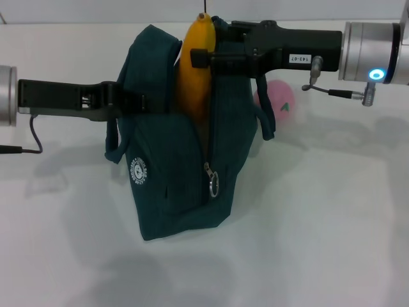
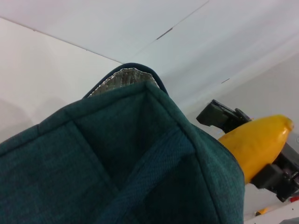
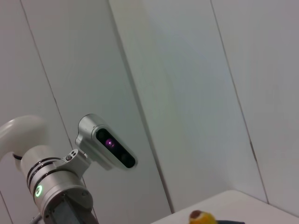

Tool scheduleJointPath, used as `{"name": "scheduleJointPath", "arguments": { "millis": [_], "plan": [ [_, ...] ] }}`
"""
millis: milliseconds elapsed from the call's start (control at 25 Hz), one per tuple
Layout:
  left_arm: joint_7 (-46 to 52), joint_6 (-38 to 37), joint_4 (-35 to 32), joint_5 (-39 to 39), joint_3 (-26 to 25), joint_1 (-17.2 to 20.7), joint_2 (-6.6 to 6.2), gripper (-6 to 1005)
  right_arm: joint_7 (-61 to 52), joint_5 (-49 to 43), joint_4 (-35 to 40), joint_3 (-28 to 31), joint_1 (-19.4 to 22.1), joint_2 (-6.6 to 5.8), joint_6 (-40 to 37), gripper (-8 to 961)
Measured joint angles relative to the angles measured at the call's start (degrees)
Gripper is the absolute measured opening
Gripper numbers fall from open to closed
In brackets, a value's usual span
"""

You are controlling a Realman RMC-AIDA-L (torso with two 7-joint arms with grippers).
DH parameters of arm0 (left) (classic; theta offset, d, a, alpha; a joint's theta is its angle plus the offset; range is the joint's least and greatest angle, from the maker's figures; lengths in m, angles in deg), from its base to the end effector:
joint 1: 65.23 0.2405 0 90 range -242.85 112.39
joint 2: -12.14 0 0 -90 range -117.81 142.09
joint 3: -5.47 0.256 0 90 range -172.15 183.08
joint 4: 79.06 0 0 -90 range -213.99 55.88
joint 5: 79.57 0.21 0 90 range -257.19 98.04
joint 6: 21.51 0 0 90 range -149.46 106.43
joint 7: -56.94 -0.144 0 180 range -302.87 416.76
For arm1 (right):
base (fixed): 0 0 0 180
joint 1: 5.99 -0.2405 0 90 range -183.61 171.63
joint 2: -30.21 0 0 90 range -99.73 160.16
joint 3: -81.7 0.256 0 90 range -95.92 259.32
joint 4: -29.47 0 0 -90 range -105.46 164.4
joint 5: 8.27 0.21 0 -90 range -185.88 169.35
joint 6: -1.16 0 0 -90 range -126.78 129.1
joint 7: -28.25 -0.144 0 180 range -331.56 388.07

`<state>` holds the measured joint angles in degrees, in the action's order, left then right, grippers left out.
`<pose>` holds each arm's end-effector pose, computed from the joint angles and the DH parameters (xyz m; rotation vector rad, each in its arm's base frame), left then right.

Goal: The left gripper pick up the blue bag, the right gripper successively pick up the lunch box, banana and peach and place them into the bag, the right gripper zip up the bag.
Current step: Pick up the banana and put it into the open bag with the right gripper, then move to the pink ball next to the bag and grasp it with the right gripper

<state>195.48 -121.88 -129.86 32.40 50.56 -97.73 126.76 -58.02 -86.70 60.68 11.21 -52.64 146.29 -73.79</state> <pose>-0.2200 0.3418 0.0538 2.5281 1.6441 0.6970 0.1187 0.4008 -0.0284 -2.7845 0.4892 1.0117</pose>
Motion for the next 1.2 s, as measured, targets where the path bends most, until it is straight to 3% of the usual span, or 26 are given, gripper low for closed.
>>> {"name": "scheduleJointPath", "arguments": {
  "millis": [120, 360, 720, 1000, 1200],
  "plan": [
    [-0.01, 0.00, 0.00, 0.00, 0.00, 0.12, -0.01, 37, -0.01, 0.03, 0.31, 0.19, 0.43, -0.19, -0.21, 826],
    [-0.02, 0.00, 0.00, 0.00, 0.00, 0.21, 0.00, 37, 0.03, 1.21, 3.77, 1.94, 3.52, -0.55, -1.73, 842],
    [-0.02, 0.00, 0.00, 0.00, -0.01, 0.66, -0.04, 37, 1.18, 5.57, 8.07, 11.52, 9.64, -0.77, -8.19, 856],
    [0.04, -0.01, 0.00, 0.00, -0.08, 0.71, -0.06, 37, 1.60, 3.27, 6.64, 13.20, 12.92, -2.09, -0.59, 857],
    [0.06, -0.04, 0.00, 0.00, -0.62, 0.56, -0.04, 37, 3.51, -1.47, 4.12, 12.78, 12.90, -1.87, 6.75, 857]
  ]
}}
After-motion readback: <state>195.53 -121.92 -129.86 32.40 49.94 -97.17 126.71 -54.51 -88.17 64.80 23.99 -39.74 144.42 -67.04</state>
